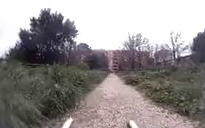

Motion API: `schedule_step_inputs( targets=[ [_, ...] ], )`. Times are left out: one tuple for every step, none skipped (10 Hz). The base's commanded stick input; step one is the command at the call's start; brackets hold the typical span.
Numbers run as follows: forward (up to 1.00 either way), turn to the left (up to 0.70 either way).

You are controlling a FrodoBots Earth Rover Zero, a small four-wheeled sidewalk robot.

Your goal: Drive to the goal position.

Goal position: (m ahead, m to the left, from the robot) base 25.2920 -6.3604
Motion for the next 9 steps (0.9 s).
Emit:
schedule_step_inputs(
  targets=[
    [0.70,-0.34],
    [0.70,-0.16],
    [0.70,-0.08],
    [0.70,-0.03],
    [0.70,-0.03],
    [0.70,-0.03],
    [0.70,-0.03],
    [0.70,-0.03],
    [0.70,-0.03]
  ],
)
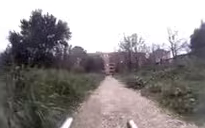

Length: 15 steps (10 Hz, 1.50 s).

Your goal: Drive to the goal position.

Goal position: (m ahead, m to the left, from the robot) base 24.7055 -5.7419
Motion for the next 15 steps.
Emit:
schedule_step_inputs(
  targets=[
    [0.70,-0.03],
    [0.70,-0.03],
    [0.70,-0.03],
    [0.70,-0.03],
    [0.70,-0.03],
    [0.70,-0.24],
    [0.70,-0.35],
    [0.70,-0.35],
    [0.70,-0.24],
    [0.70,-0.09],
    [0.70,0.00],
    [0.70,0.00],
    [0.70,0.00],
    [0.70,0.00],
    [0.70,0.00]
  ],
)
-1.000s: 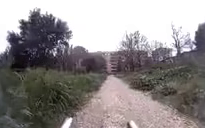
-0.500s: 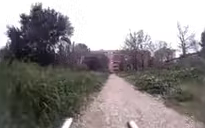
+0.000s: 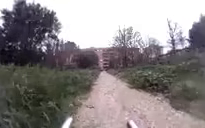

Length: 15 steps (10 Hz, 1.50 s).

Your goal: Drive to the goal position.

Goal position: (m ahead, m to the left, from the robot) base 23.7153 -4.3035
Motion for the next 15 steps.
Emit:
schedule_step_inputs(
  targets=[
    [0.70,0.00],
    [0.70,0.00],
    [0.70,0.00],
    [0.70,0.00],
    [0.70,-0.02],
    [0.70,-0.09],
    [0.70,0.00],
    [0.70,0.00],
    [0.70,0.00],
    [0.70,0.00],
    [0.70,-0.05],
    [0.70,-0.19],
    [0.70,-0.06],
    [0.70,-0.01],
    [0.70,0.00]
  ],
)
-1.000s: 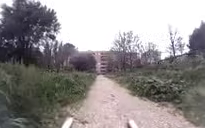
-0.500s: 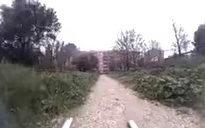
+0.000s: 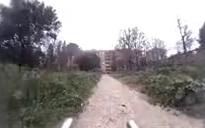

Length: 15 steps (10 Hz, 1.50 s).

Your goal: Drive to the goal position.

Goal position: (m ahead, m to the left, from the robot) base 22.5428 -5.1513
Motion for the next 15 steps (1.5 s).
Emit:
schedule_step_inputs(
  targets=[
    [0.70,0.00],
    [0.70,0.00],
    [0.70,0.00],
    [0.70,0.00],
    [0.70,0.00],
    [0.70,-0.07],
    [0.70,-0.29],
    [0.70,-0.19],
    [0.70,-0.06],
    [0.70,0.00],
    [0.70,0.00],
    [0.70,0.00],
    [0.70,0.00],
    [0.70,0.00],
    [0.70,0.00]
  ],
)
